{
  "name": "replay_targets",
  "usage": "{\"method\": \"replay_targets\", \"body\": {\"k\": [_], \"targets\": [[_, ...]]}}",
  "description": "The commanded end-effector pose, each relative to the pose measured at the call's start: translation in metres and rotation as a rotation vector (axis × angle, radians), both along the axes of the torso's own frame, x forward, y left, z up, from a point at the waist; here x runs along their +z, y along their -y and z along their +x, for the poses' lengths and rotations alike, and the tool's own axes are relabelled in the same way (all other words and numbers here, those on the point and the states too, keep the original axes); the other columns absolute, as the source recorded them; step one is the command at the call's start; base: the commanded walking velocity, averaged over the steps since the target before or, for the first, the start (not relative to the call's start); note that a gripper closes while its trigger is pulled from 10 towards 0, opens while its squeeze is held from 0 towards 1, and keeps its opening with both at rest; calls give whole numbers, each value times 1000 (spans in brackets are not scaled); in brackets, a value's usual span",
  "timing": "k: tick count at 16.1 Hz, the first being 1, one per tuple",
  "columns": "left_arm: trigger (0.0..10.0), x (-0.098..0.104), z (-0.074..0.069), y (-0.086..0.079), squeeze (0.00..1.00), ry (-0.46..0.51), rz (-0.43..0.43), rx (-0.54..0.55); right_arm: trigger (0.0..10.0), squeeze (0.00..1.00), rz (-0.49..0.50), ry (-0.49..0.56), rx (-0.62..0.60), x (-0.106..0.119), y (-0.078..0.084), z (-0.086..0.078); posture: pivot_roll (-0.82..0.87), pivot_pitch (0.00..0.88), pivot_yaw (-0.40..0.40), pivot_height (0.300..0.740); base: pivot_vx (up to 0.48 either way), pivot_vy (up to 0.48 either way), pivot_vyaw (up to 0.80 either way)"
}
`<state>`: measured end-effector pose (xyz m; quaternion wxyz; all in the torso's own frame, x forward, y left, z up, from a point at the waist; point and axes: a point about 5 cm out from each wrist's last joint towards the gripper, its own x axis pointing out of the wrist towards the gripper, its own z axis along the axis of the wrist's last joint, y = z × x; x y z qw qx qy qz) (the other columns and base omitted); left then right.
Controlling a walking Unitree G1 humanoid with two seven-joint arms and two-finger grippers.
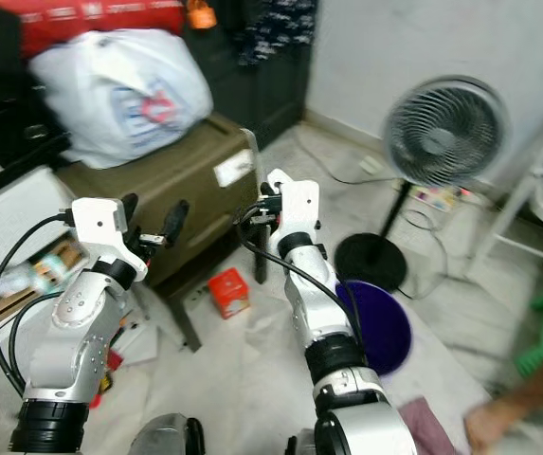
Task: Clean up the room
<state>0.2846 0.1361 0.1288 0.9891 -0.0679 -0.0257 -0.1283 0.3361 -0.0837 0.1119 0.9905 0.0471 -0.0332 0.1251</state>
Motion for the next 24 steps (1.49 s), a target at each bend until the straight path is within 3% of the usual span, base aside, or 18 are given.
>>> {"method": "replay_targets", "body": {"k": [1,10,21,24], "targets": [[10000,2,-1,2,0,10,7,-18,10000,0,0,1,-19,0,4,-2,36,0,-4,740,0,0,-800],[10000,3,-2,4,0,21,-15,-50,10000,0,3,-10,-16,-1,6,-3,37,0,-4,740,0,0,-81],[10000,3,-1,3,0,19,-21,-53,10000,0,10,-15,-29,0,7,-1,35,0,0,740,294,0,-182],[10000,3,0,2,0,20,-21,-46,10000,0,10,-13,-29,0,7,0,35,0,0,740,0,0,0]]}}
